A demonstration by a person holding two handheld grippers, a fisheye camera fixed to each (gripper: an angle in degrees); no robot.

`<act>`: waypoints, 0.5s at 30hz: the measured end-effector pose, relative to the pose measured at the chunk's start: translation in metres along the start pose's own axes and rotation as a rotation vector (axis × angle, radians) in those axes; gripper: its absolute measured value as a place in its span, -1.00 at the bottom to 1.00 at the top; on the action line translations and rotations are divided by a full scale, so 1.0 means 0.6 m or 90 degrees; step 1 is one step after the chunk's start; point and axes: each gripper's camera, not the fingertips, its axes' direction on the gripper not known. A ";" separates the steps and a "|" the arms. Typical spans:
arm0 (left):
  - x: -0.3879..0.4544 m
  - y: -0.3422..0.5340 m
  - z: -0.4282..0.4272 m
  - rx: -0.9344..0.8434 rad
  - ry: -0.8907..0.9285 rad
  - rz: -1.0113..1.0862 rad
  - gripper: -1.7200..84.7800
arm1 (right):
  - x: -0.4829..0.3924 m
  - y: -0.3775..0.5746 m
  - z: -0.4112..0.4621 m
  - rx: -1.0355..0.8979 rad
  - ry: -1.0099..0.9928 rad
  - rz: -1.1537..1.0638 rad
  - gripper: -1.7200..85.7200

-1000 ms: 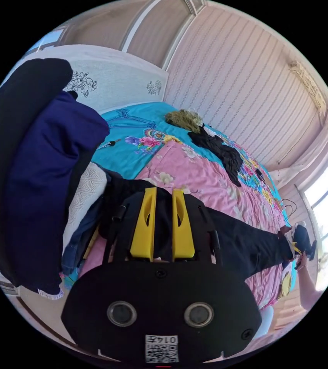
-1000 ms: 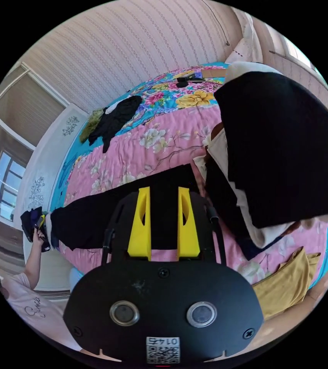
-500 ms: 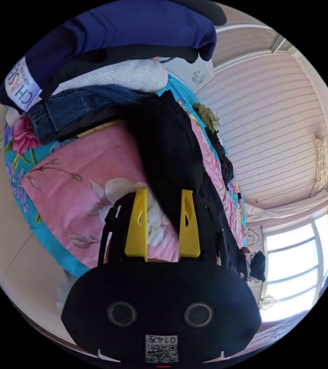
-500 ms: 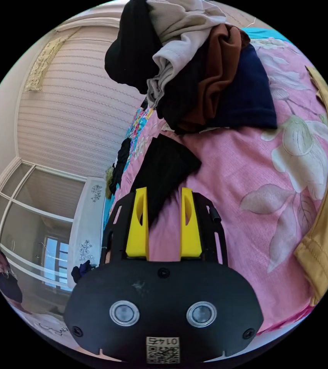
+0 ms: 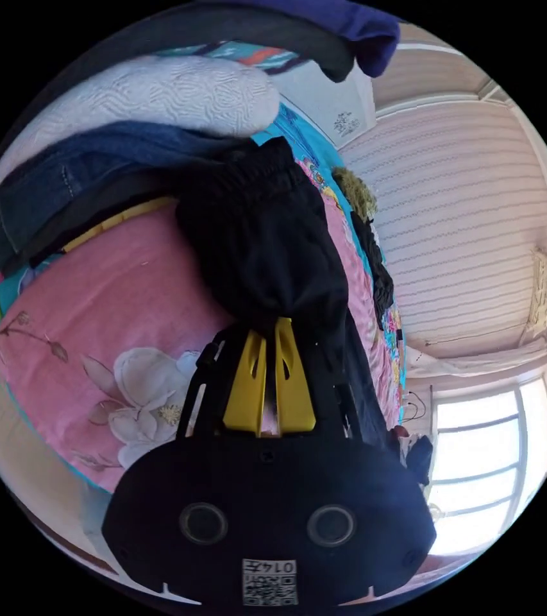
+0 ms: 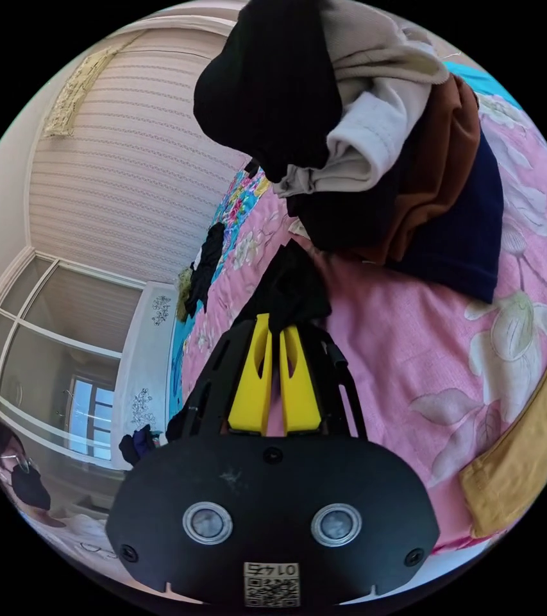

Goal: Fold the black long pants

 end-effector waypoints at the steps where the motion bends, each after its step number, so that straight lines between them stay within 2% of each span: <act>1: -0.001 0.008 -0.009 0.003 0.002 0.010 -0.98 | -0.001 0.002 -0.006 -0.004 -0.002 0.000 -0.96; 9: 0.011 0.070 -0.069 0.016 0.041 0.070 -0.98 | -0.047 0.019 -0.031 -0.022 -0.010 -0.037 -0.96; 15: 0.000 0.179 -0.127 -0.006 0.038 0.107 -0.98 | -0.076 0.062 -0.096 -0.033 -0.012 -0.046 -0.96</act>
